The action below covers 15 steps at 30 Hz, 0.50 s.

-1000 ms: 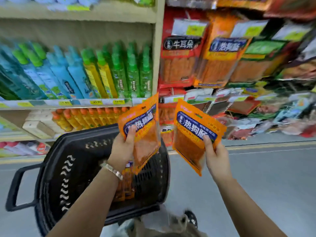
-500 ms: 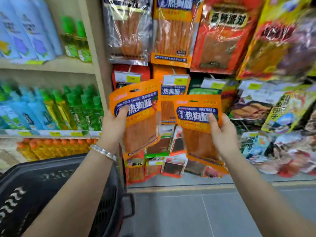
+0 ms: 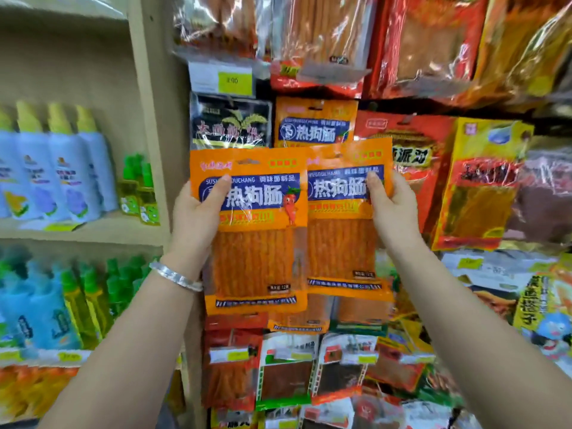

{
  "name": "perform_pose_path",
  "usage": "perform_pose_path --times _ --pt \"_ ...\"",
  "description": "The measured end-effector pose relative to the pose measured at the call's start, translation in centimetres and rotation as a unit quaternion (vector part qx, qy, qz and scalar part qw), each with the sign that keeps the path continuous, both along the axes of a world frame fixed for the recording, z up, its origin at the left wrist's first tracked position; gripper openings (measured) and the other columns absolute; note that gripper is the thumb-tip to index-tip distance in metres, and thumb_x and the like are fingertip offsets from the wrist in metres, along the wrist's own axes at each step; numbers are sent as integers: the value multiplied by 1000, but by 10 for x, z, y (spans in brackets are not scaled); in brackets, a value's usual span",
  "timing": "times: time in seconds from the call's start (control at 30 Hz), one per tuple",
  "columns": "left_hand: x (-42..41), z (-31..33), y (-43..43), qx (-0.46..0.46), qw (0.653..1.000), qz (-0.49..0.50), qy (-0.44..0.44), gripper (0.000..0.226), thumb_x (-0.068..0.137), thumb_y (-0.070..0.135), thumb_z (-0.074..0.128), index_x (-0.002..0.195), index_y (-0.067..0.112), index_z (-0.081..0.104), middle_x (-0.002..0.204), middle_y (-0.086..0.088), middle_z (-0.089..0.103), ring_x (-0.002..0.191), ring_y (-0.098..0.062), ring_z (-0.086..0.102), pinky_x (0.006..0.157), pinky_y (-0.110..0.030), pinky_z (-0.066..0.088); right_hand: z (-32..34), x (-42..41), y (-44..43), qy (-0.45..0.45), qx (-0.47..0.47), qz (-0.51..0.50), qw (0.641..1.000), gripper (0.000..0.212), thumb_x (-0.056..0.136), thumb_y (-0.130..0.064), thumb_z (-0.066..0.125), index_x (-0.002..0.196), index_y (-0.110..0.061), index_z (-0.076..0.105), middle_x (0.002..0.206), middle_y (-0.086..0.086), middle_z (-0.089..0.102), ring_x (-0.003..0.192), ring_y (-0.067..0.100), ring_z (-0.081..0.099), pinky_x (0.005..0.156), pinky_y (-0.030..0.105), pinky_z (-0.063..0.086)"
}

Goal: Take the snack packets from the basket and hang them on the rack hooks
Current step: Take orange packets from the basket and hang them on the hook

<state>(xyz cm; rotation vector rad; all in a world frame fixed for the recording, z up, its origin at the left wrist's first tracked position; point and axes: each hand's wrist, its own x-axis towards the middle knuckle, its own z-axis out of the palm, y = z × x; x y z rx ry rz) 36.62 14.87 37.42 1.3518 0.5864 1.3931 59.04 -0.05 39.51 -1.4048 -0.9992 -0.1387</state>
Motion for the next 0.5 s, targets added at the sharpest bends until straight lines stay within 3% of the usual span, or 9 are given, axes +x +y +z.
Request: perform_pose_path --times 0.17,0.27,0.33,0.5 --pt "22 26 27 58 997 -39 -14 19 72 53 72 87 42 68 92 7 75 82 -15 72 60 -26 56 35 18 41 32 62 6 998 14 95 -33 49 92 -37 62 94 -15 68 92 2 63 84 34 50" --pt "32 33 41 57 997 -40 -18 10 75 48 72 83 42 68 90 6 75 80 -15 73 57 -24 55 48 26 62 67 82 13 994 12 94 -34 51 92 -32 62 99 -10 69 96 9 64 88 38 50" --pt "39 35 48 59 997 -42 -19 2 81 42 70 82 42 68 89 8 75 79 -14 72 56 -23 55 54 29 74 82 85 13 993 12 93 -36 51 88 -33 61 93 -15 68 92 3 63 84 35 50" --pt "51 38 63 43 999 -22 -7 14 81 44 69 89 34 64 86 10 75 77 -12 72 61 -28 55 63 41 97 80 87 26 993 16 94 -31 50 80 -28 59 85 -9 64 80 9 60 73 31 45"
